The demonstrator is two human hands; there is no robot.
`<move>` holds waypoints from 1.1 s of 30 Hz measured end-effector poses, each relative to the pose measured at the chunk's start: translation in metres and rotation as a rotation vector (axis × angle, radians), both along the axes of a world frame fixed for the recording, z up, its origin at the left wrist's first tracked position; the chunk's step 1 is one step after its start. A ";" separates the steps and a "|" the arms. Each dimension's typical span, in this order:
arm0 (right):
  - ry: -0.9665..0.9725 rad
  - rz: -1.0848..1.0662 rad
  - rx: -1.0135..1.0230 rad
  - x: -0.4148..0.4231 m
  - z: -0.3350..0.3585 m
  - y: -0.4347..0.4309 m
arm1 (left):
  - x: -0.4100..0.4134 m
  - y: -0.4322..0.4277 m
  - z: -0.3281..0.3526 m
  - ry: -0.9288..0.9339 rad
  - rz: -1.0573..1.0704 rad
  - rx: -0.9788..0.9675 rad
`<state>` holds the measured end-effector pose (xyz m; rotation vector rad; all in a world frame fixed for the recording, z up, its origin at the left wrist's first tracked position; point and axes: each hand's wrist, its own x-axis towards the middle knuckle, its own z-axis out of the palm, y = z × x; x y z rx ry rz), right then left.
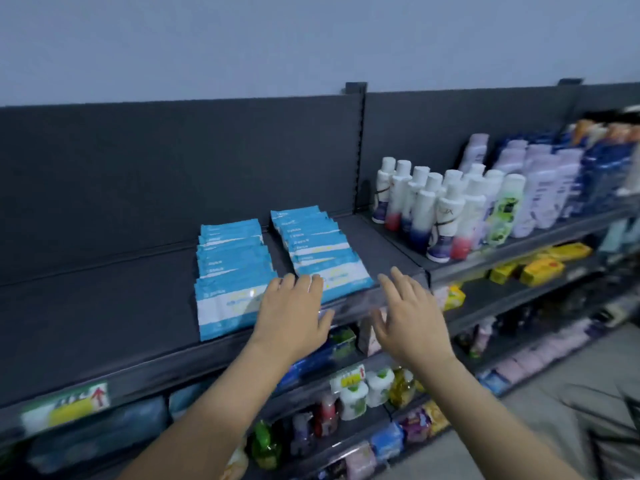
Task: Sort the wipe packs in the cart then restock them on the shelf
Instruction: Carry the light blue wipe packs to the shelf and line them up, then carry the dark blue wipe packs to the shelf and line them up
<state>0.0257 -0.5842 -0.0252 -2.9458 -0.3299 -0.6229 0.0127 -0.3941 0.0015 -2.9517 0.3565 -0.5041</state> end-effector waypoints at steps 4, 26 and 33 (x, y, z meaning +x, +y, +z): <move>0.084 -0.203 0.020 -0.092 -0.014 -0.056 | -0.033 -0.059 -0.012 0.046 -0.219 0.000; 0.666 -1.268 0.643 -0.406 -0.199 -0.381 | -0.189 -0.496 -0.184 0.333 -0.940 0.163; 0.616 -1.584 1.039 -0.359 -0.329 -0.447 | -0.180 -0.624 -0.334 0.549 -1.094 0.355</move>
